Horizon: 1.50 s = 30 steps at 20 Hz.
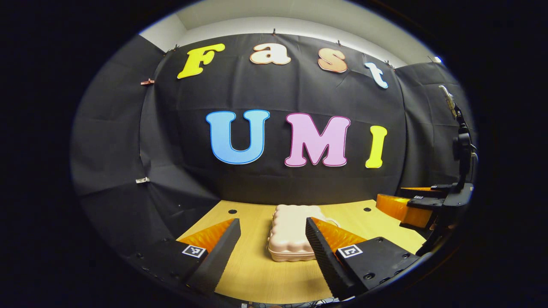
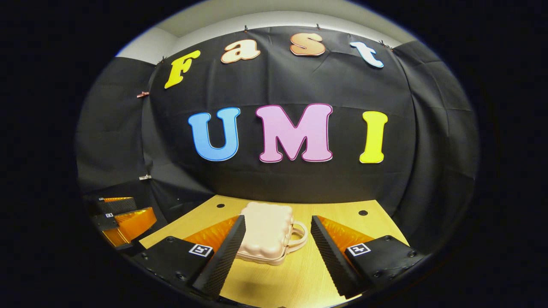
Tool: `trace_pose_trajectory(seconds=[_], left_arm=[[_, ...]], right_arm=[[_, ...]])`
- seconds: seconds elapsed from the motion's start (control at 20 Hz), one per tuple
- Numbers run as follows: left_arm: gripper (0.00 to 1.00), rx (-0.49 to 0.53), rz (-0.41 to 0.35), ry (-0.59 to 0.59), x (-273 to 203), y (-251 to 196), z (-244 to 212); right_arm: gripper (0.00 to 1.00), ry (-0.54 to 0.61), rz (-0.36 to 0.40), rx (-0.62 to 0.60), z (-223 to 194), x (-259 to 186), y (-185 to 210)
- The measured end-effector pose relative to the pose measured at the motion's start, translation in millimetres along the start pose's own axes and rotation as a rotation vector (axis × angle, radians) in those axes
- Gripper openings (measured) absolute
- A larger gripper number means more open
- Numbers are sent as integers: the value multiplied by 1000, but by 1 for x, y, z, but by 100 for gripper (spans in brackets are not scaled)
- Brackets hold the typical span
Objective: First open the suitcase, pack the skin care products into it, and then close the suitcase.
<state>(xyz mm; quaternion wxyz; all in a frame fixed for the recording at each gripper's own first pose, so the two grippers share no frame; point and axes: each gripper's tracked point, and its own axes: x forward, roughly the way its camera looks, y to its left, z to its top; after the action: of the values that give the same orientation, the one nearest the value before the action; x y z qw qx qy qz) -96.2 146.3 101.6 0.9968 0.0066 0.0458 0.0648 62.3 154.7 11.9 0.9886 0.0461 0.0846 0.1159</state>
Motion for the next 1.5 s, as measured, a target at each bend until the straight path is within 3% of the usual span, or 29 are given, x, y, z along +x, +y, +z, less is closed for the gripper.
trace_pose_trajectory(seconds=[1.5], left_arm=[[96, -64, 6, 73, -4, 7, -32]], right_arm=[[97, 11, -14, -13, -8, -10, -1]])
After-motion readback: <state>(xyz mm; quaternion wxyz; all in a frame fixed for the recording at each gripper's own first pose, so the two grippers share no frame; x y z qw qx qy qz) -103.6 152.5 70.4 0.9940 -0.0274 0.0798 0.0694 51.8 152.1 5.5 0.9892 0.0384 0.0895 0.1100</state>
